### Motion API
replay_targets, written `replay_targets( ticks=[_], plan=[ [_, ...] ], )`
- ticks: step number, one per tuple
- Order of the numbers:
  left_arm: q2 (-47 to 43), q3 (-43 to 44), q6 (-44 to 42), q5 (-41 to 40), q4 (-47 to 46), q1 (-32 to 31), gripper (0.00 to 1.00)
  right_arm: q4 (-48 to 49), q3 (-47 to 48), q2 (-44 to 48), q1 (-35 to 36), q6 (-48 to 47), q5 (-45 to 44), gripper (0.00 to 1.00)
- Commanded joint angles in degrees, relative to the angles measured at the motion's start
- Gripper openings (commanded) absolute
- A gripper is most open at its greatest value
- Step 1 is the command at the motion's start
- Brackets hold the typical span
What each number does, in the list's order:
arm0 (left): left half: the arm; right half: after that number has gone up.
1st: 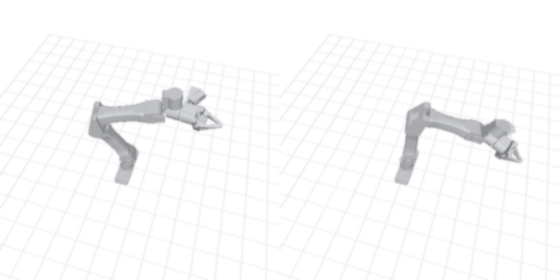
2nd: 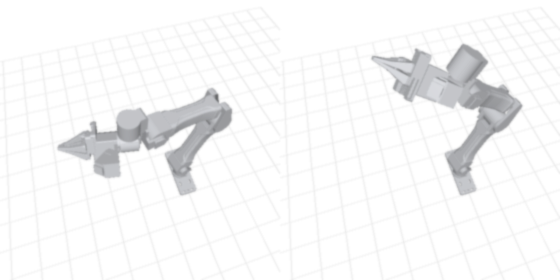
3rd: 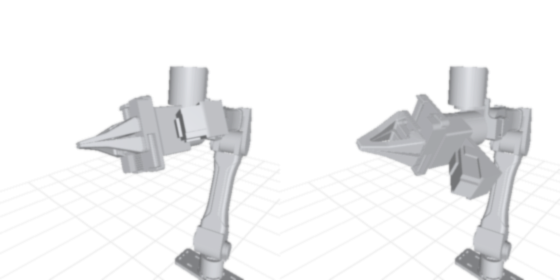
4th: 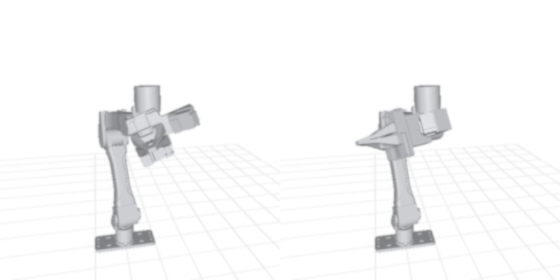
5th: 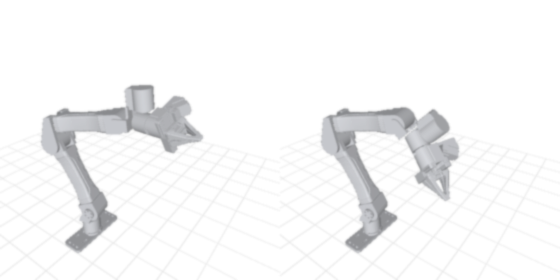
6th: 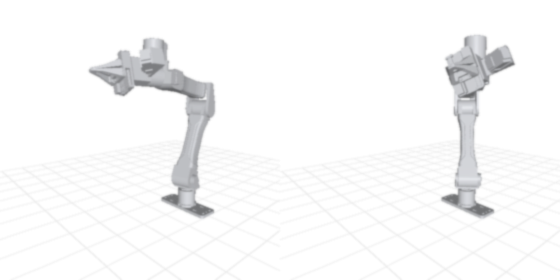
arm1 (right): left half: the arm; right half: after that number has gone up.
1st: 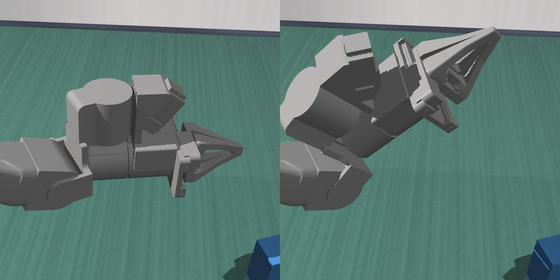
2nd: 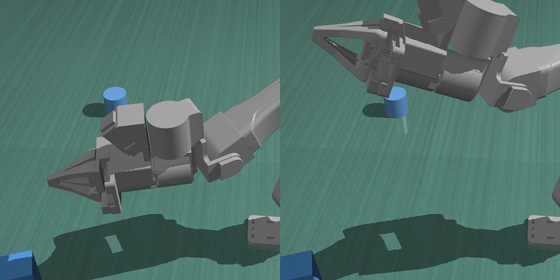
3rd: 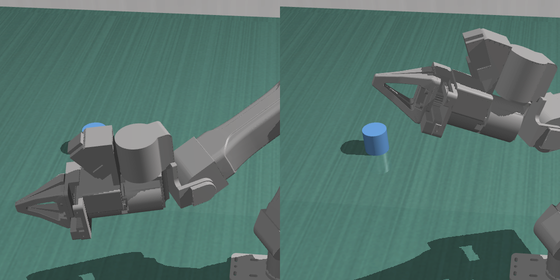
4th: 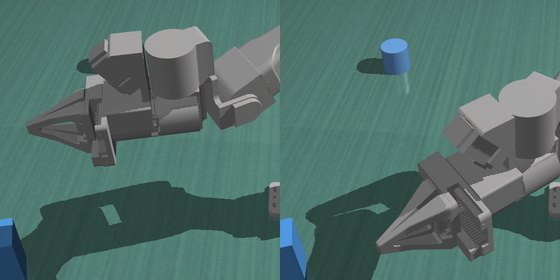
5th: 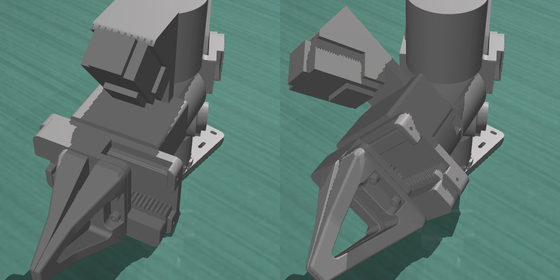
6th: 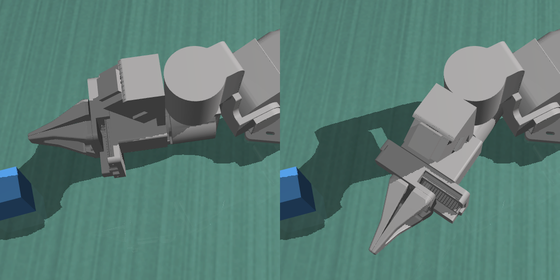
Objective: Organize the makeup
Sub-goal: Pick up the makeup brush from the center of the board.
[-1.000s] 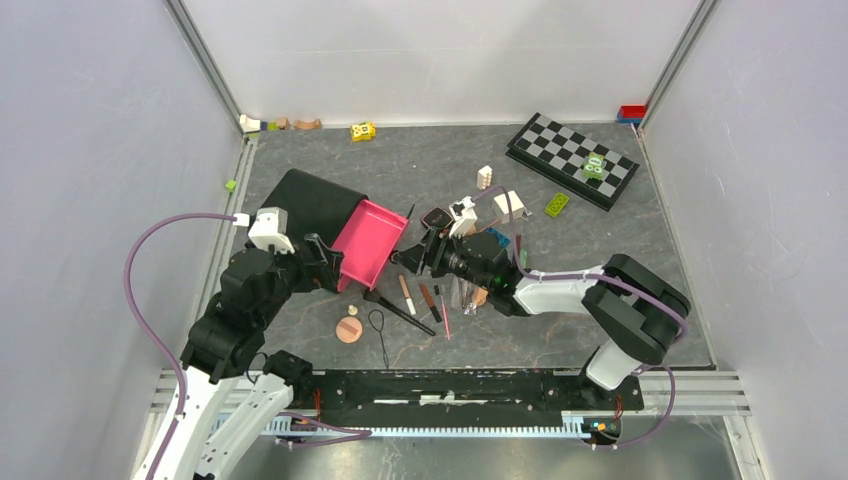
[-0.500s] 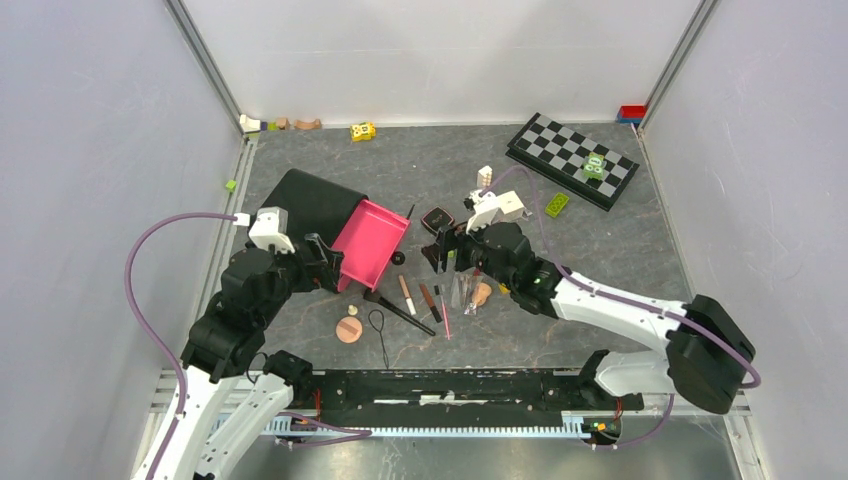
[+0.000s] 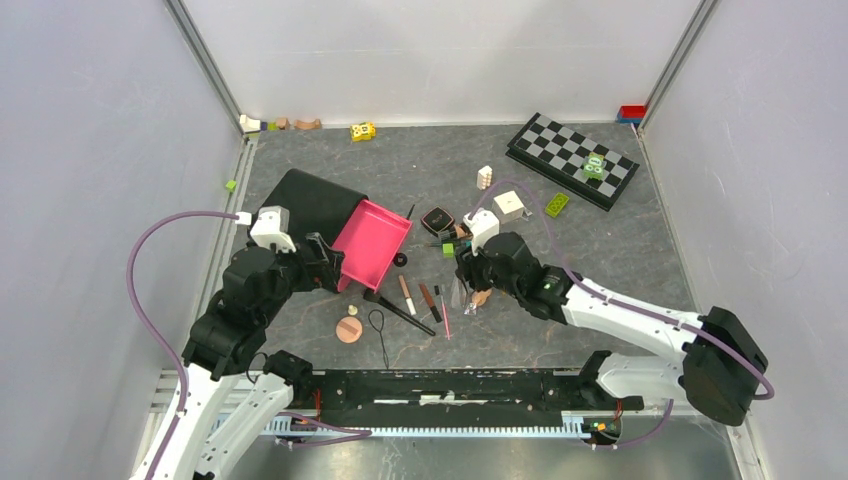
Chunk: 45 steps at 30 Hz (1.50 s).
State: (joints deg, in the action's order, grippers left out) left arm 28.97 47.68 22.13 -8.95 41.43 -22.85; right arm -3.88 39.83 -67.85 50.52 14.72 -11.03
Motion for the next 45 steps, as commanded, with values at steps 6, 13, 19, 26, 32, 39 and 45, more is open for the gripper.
replay_targets(
  ticks=[6, 13, 19, 26, 32, 39, 45],
  plan=[
    [0.53, 0.22, 2.39, -1.4, -1.88, 0.26, 1.0, 3.44, -6.5, -3.28, 4.75, 12.74, -1.27, 0.51],
    [0.87, 0.31, 2.39, -1.08, -1.88, 0.31, 1.0, 5.02, -6.59, -7.07, 11.22, 17.09, -6.34, 0.49],
    [0.74, 0.31, 2.38, -1.2, -1.88, 0.32, 1.0, 4.67, -4.75, -9.4, 12.24, 19.41, -7.96, 0.48],
    [0.37, 0.22, 2.47, -1.36, -1.88, 0.35, 1.0, 5.44, -3.81, -13.05, 12.32, 22.01, -8.18, 0.48],
    [0.4, 0.22, 2.39, -1.26, -1.89, 0.31, 1.0, 6.16, -2.68, -15.49, 12.5, 23.01, -8.0, 0.48],
    [0.36, 0.22, 2.4, -1.26, -1.88, 0.28, 1.0, 6.04, -1.6, -16.28, 13.23, 23.39, -8.1, 0.48],
    [0.34, 0.22, 2.46, -1.2, -1.88, 0.27, 1.0, -0.12, 0.66, -13.06, 15.15, 23.85, -14.25, 0.49]
  ],
)
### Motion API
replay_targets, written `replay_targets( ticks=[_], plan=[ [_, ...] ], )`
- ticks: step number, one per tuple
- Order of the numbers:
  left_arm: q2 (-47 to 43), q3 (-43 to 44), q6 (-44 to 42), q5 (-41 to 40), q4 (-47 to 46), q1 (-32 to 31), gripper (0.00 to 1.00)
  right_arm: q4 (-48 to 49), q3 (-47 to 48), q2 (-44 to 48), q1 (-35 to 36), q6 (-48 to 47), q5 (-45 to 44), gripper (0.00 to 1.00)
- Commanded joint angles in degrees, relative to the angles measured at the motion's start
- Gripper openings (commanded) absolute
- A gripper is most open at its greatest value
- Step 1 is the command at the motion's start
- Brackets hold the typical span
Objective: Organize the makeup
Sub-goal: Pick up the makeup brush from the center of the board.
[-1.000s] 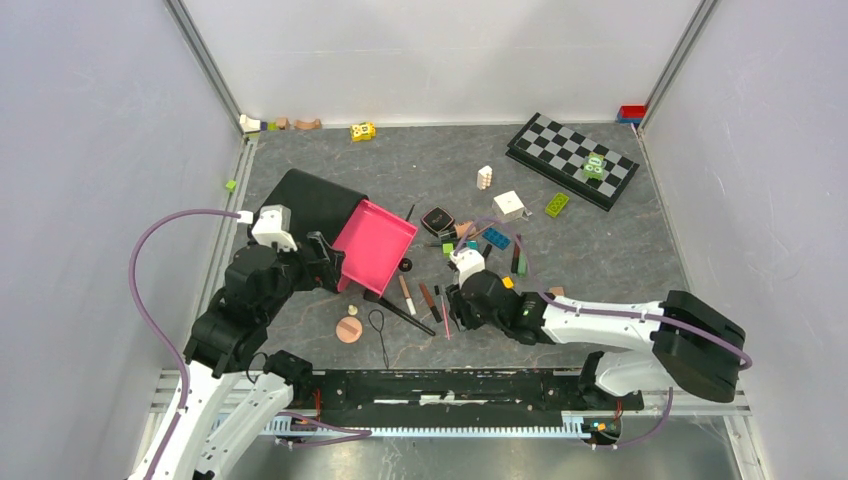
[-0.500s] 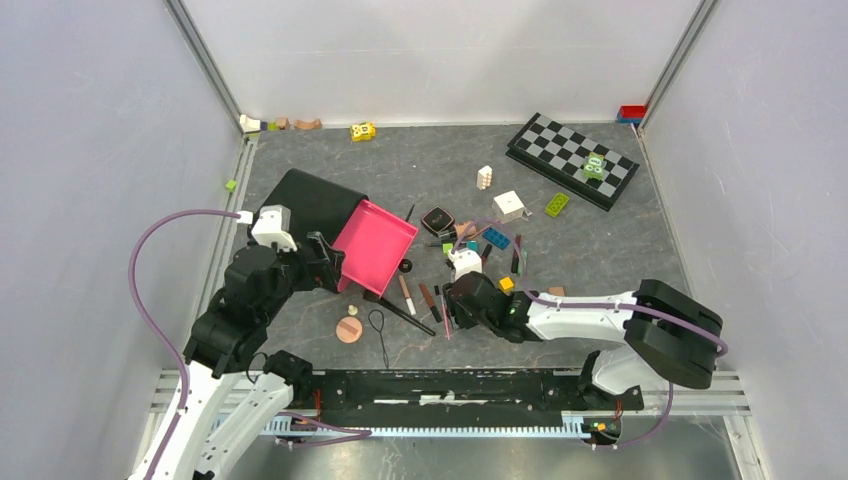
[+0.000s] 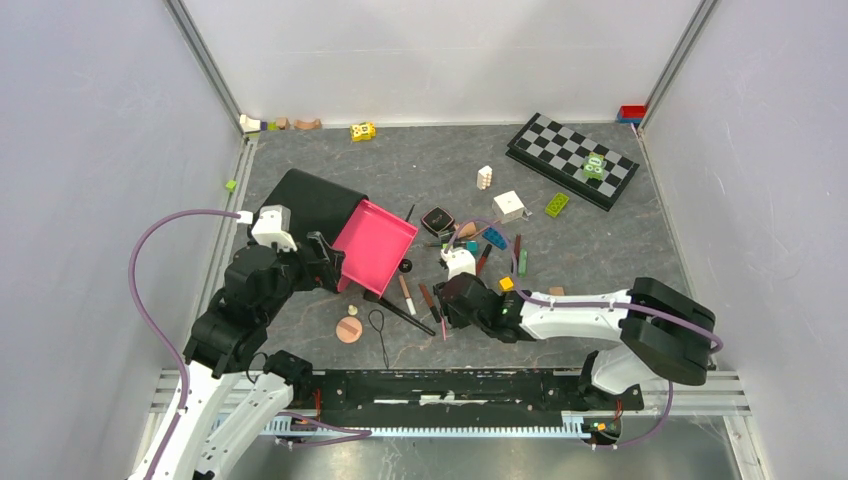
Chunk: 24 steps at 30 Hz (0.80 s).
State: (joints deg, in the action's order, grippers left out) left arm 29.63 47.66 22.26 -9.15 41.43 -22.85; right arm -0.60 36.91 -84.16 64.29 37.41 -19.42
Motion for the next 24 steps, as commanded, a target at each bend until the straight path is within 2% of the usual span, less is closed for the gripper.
replay_targets(
  ticks=[1, 6, 13, 24],
  plan=[
    [-0.29, 0.24, 2.3, -0.97, -1.88, 0.27, 1.0, -4.14, 3.88, 3.87, 1.68, 1.15, -6.8, 0.49],
    [-0.39, 0.24, 2.35, -0.97, -1.88, 0.28, 1.0, -4.96, 4.64, 5.18, 2.99, 1.14, -6.2, 0.5],
    [-0.48, 0.24, 2.35, -1.02, -1.88, 0.29, 1.0, -3.2, 4.58, 0.3, 5.3, 3.14, -4.72, 0.44],
    [-0.52, 0.24, 2.35, -0.92, -1.92, 0.28, 1.0, -6.34, 5.96, -6.19, 5.94, 5.04, -6.59, 0.45]
  ],
)
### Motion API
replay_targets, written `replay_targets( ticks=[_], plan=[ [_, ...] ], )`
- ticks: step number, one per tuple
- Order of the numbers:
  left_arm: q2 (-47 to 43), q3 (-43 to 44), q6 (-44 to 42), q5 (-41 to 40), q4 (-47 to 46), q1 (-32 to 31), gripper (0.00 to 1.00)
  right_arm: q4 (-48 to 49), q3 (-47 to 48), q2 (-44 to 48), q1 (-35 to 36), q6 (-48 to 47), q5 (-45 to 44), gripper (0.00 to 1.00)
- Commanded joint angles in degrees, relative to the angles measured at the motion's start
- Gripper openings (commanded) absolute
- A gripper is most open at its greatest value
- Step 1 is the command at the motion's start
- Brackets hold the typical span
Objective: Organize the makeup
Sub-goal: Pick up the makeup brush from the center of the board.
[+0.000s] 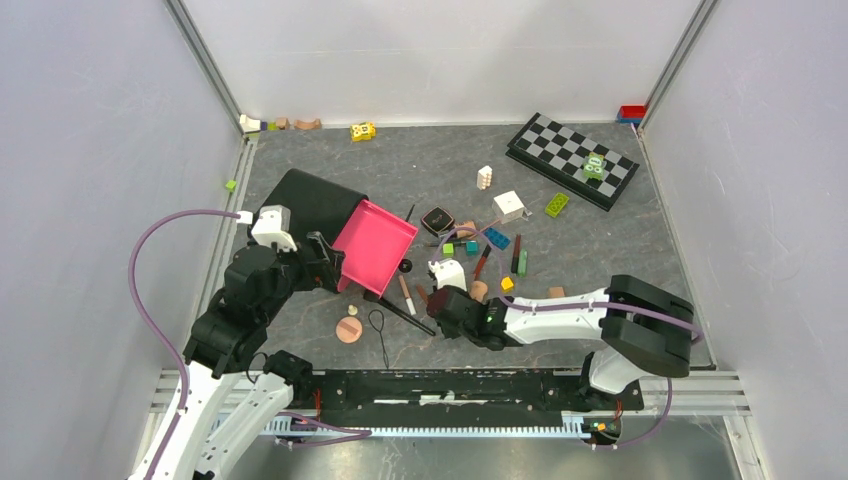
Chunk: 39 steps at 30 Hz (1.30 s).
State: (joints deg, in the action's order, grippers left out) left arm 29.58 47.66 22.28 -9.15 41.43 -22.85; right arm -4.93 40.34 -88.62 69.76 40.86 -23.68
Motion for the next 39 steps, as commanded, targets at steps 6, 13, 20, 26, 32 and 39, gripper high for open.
replay_targets(
  ticks=[6, 13, 20, 26, 32, 39],
  plan=[
    [-0.46, 0.24, 2.28, -0.9, -1.89, 0.31, 1.0, -5.87, 3.99, -3.54, 0.94, 2.03, -5.1, 0.37],
    [-0.44, 0.25, 2.22, -0.93, -1.93, 0.31, 1.0, -7.91, 2.99, -1.53, 0.95, 1.04, -6.83, 0.24],
    [-0.23, 0.25, 2.27, -0.91, -1.97, 0.27, 1.0, -4.87, -1.04, 6.31, 0.91, -0.7, -5.66, 0.05],
    [-0.09, 0.26, 2.3, -0.89, -1.97, 0.27, 1.0, -4.52, -2.13, 14.1, 0.93, -1.89, -6.48, 0.01],
    [-0.21, 0.24, 2.3, -0.99, -1.94, 0.31, 1.0, -8.13, -0.67, 18.03, 0.83, -1.88, -8.81, 0.0],
    [-0.31, 0.24, 2.33, -1.03, -1.89, 0.26, 1.0, -10.88, 1.32, 21.32, 0.74, -1.67, -11.27, 0.0]
  ],
)
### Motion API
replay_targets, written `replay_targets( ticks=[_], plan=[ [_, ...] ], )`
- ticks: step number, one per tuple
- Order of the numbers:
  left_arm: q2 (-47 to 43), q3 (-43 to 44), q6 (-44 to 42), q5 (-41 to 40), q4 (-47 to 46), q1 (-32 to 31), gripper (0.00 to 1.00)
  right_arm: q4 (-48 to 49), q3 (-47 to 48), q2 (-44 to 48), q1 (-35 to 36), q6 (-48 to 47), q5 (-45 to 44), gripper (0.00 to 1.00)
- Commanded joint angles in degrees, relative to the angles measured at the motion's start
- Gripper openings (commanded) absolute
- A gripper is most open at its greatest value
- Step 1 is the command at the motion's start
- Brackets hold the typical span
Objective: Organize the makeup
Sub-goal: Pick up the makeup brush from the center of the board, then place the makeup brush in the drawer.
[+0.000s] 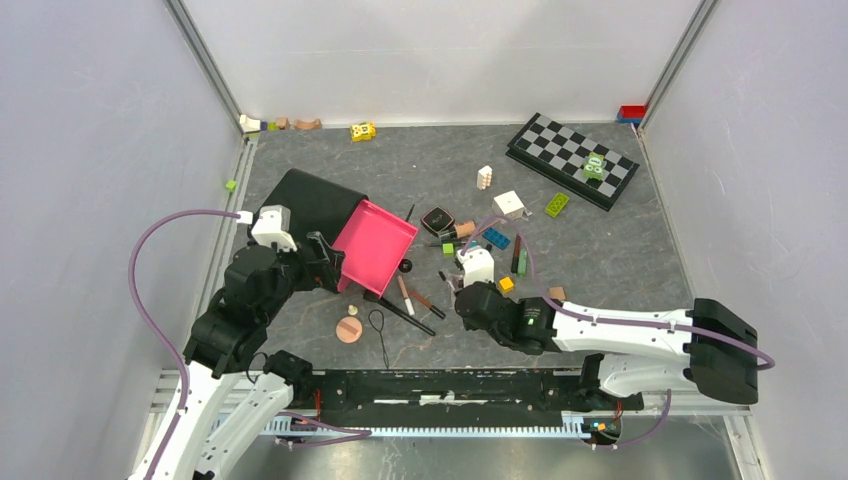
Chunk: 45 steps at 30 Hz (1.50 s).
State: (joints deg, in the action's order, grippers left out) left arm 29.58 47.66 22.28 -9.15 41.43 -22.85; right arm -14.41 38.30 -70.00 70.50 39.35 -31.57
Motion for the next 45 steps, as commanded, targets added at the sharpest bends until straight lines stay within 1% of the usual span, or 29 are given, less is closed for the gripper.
replay_targets(
  ticks=[1, 4, 6, 10, 14, 19, 22, 31, 35, 45],
  plan=[
    [-0.23, 0.24, 2.33, -1.11, -1.88, 0.26, 1.0, -1.69, 4.1, 2.9, -0.01, -0.57, -3.7, 0.0],
    [-0.39, 0.24, 2.41, -1.43, -1.9, 0.31, 1.0, -3.42, 7.66, 2.99, -0.08, -2.23, -3.83, 0.0],
    [-0.49, 0.19, 2.4, -1.5, -1.9, 0.33, 1.0, -4.89, 11.13, 1.99, -0.12, -5.01, -2.88, 0.0],
    [-1.07, 0.22, 2.43, -1.64, -1.88, 0.31, 1.0, -9.33, 21.02, -2.64, -0.36, -10.68, -0.28, 0.0],
    [-3.29, 0.18, 2.58, -2.66, -1.88, 0.27, 1.0, -14.99, 33.64, -10.24, -1.29, -15.02, 4.05, 0.0],
    [-8.2, 0.11, 3.44, -6.48, -1.13, 0.27, 1.0, -23.15, 47.94, -21.02, -2.75, -18.58, 7.6, 0.0],
    [-10.17, -0.02, 3.71, -7.7, -0.91, 0.26, 1.0, -25.39, 53.43, -25.77, -3.83, -19.98, 8.82, 0.0],
    [-9.91, 0.0, 3.73, -7.74, -0.74, 0.29, 1.0, -23.64, 59.25, -32.53, -8.12, -23.5, 14.23, 0.0],
    [-9.55, -0.02, 3.71, -7.65, -0.74, 0.28, 1.0, -21.59, 59.6, -34.09, -8.9, -24.99, 16.99, 0.0],
    [-9.23, -0.02, 3.72, -7.69, -0.74, 0.32, 1.0, -22.02, 66.09, -39.94, -9.53, -26.03, 21.76, 0.0]
  ],
)
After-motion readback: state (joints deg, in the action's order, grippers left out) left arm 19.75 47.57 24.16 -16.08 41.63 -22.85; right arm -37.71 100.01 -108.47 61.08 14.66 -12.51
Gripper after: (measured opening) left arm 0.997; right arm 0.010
